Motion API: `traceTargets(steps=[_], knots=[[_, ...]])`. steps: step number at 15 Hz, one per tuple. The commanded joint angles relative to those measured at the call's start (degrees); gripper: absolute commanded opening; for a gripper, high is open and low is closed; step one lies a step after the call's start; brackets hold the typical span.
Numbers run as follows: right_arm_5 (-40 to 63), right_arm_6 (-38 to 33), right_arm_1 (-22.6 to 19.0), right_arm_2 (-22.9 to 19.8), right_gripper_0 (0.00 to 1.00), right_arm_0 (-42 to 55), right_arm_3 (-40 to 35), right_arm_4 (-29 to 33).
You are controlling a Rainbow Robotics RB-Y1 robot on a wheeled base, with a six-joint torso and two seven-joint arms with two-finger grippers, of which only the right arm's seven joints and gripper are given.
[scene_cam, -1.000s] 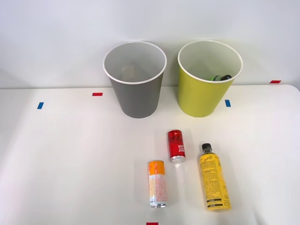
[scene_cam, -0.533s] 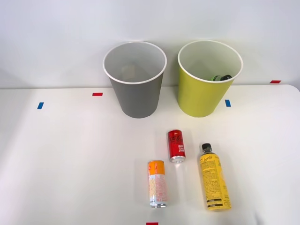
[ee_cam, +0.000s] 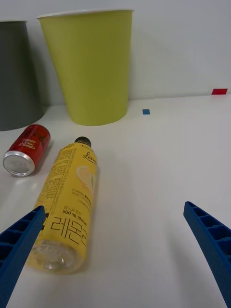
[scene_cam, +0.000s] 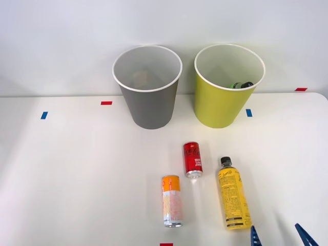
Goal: Put cans in the gray bin, plastic bottles in the light green bin
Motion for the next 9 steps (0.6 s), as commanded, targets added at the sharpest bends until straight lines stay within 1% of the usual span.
traceTargets(steps=[1, 3, 4, 6, 8, 9], knots=[[12.0, 0.1, -4.7, 1.9, 1.0, 0.5, -9.6, -6.5], [22.5, -0.3, -7.5, 1.4, 1.0, 1.1, -16.8, -7.6], [29.9, -0.9, -9.1, 0.8, 1.0, 1.0, -21.6, -8.1], [43.9, -1.8, -10.6, -0.1, 1.0, -0.1, -28.8, -8.8], [61.0, -6.0, -12.0, -1.0, 1.0, -2.7, -36.1, -9.2], [67.1, -7.7, -12.6, -0.9, 1.0, -4.4, -37.7, -9.2]])
